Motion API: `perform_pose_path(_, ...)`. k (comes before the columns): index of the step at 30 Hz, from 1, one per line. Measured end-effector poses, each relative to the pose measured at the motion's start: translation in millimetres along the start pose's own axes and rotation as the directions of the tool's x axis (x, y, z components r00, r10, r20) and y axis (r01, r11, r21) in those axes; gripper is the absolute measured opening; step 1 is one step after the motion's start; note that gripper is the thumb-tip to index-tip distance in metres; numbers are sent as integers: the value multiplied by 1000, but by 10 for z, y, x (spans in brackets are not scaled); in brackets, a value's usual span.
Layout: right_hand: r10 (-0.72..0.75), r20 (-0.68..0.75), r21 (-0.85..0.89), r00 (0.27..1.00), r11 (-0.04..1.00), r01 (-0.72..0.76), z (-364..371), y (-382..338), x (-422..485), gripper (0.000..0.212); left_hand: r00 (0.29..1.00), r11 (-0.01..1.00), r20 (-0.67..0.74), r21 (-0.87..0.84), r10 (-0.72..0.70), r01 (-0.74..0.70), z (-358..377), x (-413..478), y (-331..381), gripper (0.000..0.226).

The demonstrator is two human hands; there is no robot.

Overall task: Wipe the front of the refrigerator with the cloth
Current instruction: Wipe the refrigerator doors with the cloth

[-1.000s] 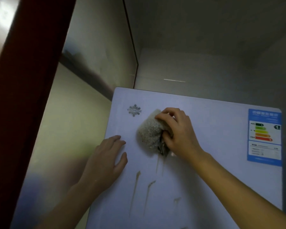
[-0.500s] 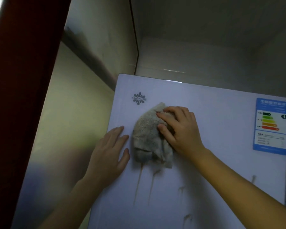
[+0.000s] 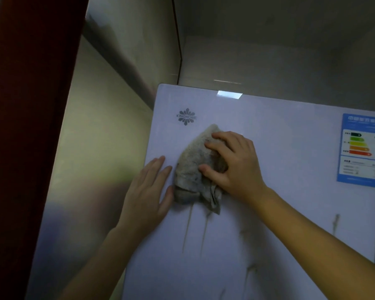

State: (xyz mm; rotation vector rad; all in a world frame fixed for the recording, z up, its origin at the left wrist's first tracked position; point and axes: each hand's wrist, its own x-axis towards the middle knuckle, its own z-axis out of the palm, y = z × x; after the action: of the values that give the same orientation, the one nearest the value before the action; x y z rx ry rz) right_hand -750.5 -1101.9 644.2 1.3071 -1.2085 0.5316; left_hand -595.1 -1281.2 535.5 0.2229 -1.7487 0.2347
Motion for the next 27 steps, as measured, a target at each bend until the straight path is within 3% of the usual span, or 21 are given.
perform_pose_path(2, 2, 39, -59, 999, 998, 0, 11, -33, -24, 54, 999, 1000, -33, -11, -22, 21, 68, -68, 9, 50)
perform_pose_path(7, -50, 16, -124, 999, 991, 51, -36, 103, -54, 49, 998, 999, -43, 39, 36, -34, 196, -224, -74, 52)
perform_pose_path(12, 160, -87, -110, 983, 979, -169, -86, 146, -75, 51, 996, 1000, -92, 8, 9, -9, 261, -277, -99, 53)
perform_pose_path(14, 175, -69, -84, 982, 980, -181, -46, 75, -130, 54, 995, 1000, -99, -3, 15, -16, 277, -287, -102, 53)
perform_pose_path(21, -205, 63, -68, 977, 976, 209, 39, -77, -698, 43, 992, 998, -127, -55, 22, -30, 332, -302, -105, 52)
perform_pose_path(23, -170, 43, -102, 984, 979, 174, -18, -6, -706, 41, 990, 998, -137, -59, 23, -31, 353, -308, -104, 52)
perform_pose_path(27, 72, -52, -135, 996, 988, -78, -153, 152, -518, 46, 989, 998, -149, -51, 16, -23, 385, -317, -96, 53)
